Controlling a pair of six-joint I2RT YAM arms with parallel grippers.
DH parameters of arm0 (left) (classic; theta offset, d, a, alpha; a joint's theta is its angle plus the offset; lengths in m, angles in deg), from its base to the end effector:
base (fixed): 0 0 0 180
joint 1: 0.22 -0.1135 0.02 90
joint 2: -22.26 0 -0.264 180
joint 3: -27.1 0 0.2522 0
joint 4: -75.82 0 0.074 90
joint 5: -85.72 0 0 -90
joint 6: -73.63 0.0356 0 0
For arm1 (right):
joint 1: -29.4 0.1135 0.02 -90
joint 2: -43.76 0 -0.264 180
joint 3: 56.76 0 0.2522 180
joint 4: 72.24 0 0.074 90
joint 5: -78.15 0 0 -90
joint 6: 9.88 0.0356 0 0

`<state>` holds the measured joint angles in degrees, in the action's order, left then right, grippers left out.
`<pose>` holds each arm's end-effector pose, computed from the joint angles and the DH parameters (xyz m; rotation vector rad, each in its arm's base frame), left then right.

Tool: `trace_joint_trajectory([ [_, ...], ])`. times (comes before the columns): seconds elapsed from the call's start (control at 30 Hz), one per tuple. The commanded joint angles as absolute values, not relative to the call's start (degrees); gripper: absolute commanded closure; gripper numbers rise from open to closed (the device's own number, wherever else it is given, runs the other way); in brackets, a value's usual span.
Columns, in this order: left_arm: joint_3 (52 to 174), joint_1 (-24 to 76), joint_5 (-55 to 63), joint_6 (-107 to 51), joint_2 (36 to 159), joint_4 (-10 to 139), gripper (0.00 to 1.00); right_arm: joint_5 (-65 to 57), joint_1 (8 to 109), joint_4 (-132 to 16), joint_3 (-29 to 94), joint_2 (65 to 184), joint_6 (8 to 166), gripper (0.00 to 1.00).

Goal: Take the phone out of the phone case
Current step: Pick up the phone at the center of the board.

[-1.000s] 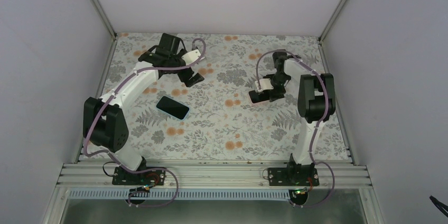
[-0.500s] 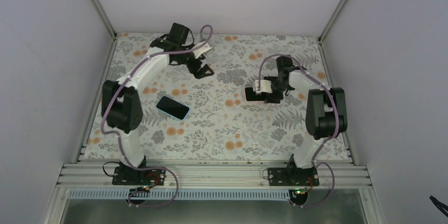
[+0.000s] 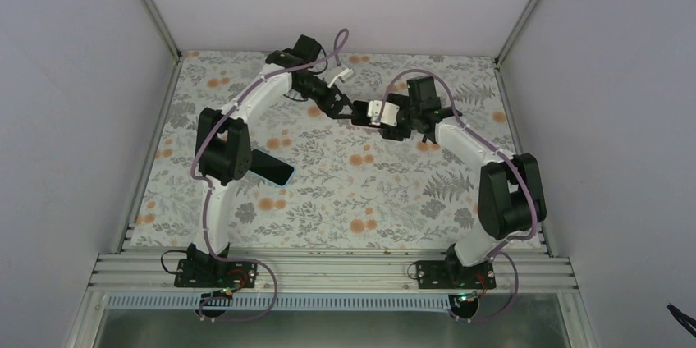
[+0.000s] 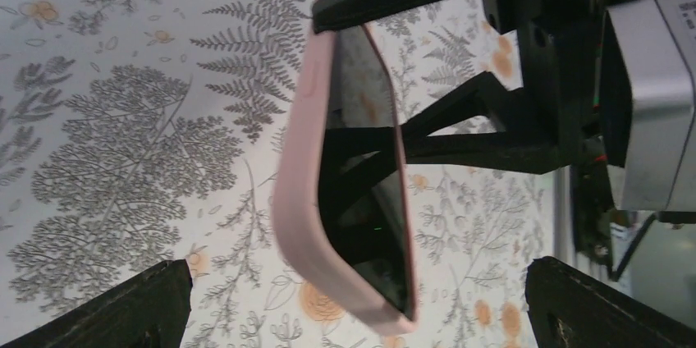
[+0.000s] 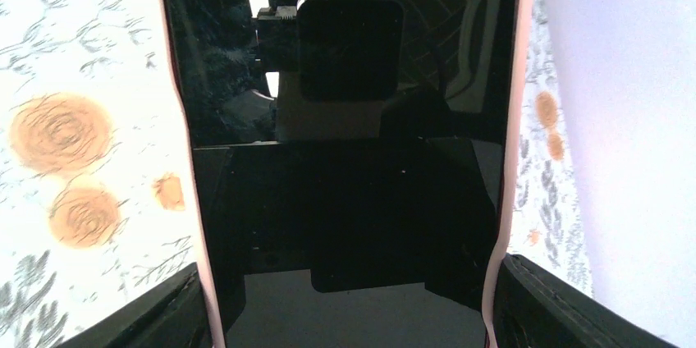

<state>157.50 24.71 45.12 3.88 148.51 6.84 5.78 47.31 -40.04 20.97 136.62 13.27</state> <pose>0.4139 -0.2222 0.2567 1.1993 2.2131 -1.1736 0.3295 0.1178 0.2320 -1.6844 1.6354 -0.0484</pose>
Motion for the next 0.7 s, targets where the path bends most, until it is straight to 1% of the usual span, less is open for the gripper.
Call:
trace_joint_trajectory([
  [0.0,159.3,24.5,51.3,-0.3,150.0,5.3,0.0,4.4,48.9,-48.1,24.4,137.3,19.3,0.36],
  [0.17,158.3,24.7,49.6,-0.3,150.1,5.7,0.0,4.7,50.7,-48.6,25.4,137.6,20.5,0.36],
  [0.3,160.0,24.7,50.1,0.1,150.7,5.6,0.0,3.7,52.2,-49.3,25.3,137.5,21.3,0.36],
  [0.37,160.9,24.7,50.4,0.1,150.7,5.8,0.04,3.4,52.6,-49.8,24.9,137.1,21.7,0.36],
  [0.4,161.4,24.7,51.0,0.1,150.8,5.7,0.13,3.3,52.7,-49.9,24.9,137.0,22.1,0.36],
  [0.47,162.9,24.7,51.8,0.4,151.5,4.8,0.35,3.0,52.7,-50.3,24.6,136.7,22.4,0.36],
  [0.5,163.6,24.7,52.1,0.8,151.9,4.1,0.48,2.8,52.7,-50.5,24.4,136.4,22.7,0.36],
  [0.53,164.2,24.7,52.4,1.3,152.3,3.3,0.58,2.9,52.7,-50.6,24.4,136.1,22.9,0.36],
  [0.6,164.7,24.7,53.4,2.4,152.7,2.1,0.75,3.2,52.7,-50.5,24.3,135.3,23.5,0.36],
  [0.67,164.5,24.7,54.2,3.1,152.6,1.7,0.88,3.7,52.7,-50.0,24.4,134.5,24.0,0.35],
])
